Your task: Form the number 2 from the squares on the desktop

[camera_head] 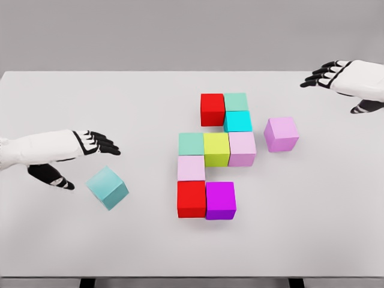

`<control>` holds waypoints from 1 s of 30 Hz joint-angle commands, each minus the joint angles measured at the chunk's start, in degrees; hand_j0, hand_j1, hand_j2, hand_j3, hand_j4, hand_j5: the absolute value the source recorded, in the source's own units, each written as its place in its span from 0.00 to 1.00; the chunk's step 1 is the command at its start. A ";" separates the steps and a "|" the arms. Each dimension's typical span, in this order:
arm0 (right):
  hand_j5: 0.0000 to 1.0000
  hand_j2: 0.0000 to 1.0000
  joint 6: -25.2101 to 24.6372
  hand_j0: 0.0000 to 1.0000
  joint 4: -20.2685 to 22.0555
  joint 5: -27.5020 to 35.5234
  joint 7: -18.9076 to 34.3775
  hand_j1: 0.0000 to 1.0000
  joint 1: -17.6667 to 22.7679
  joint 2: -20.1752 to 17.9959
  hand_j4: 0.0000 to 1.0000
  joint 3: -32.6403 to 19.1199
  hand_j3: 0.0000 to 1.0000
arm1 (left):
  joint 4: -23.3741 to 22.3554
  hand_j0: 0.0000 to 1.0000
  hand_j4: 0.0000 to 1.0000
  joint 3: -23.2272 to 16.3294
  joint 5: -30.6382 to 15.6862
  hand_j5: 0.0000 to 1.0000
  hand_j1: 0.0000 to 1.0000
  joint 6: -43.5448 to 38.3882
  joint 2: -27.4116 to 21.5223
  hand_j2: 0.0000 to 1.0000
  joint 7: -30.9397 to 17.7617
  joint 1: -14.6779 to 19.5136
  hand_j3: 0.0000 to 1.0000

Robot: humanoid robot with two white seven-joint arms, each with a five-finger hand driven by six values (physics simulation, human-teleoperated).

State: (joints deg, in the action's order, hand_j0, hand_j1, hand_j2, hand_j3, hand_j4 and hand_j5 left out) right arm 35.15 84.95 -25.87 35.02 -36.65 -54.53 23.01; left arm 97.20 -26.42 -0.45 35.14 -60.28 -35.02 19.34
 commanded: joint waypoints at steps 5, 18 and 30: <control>1.00 1.00 -0.15 1.00 0.56 1.69 -0.02 1.00 0.09 1.18 1.00 1.59 1.00 | -2.45 1.00 1.00 -3.73 0.28 1.00 1.00 -0.14 1.92 1.00 0.02 0.61 1.00; 1.00 1.00 -0.15 1.00 0.12 19.81 -0.02 1.00 -0.79 1.09 1.00 11.88 1.00 | -6.32 1.00 1.00 -9.18 1.07 1.00 1.00 -0.14 4.30 1.00 0.02 3.87 1.00; 1.00 1.00 -1.14 1.00 -11.56 23.94 -0.02 1.00 -3.25 4.96 1.00 17.59 1.00 | -11.68 1.00 1.00 -10.67 3.18 1.00 1.00 -0.14 7.11 1.00 0.02 5.01 1.00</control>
State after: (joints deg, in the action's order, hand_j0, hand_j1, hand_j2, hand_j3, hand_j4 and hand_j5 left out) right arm 34.08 75.38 -2.54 35.02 -39.90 -50.24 39.25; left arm 86.60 -36.54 2.57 35.11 -53.58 -35.01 25.04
